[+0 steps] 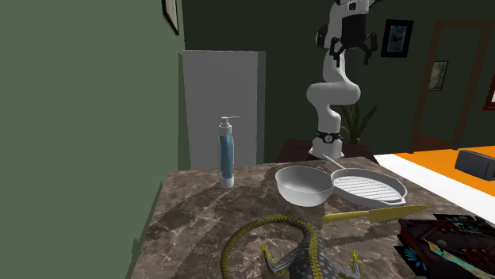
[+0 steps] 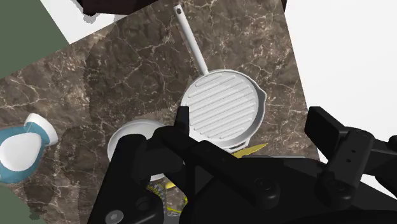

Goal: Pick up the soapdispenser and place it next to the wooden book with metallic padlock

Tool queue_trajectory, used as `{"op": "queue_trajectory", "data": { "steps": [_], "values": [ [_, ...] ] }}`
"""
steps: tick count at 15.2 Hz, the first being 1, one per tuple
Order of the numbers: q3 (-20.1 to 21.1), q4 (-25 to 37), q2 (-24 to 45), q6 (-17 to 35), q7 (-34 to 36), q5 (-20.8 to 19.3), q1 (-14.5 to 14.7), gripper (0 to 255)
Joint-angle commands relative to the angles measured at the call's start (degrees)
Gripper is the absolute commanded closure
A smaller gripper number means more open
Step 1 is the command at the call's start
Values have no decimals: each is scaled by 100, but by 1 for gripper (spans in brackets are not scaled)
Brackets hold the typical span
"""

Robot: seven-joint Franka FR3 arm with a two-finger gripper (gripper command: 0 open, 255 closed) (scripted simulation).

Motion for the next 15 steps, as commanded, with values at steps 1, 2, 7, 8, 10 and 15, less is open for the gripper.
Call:
{"op": "queue_trajectory", "data": {
  "steps": [1,2,7,8,10,15],
  "values": [
    [0,0,0,0,0,0,0,0],
    [-134,-78,2,102,-174,-63,-28,0],
    [-819,-348,160,636,-1039,-351,-160,0],
    [-959,-377,221,747,-1212,-399,-182,0],
    [-1239,-409,373,970,-1559,-481,-222,0],
    [-1948,-338,917,1523,-2449,-576,-271,0]
  ]
}}
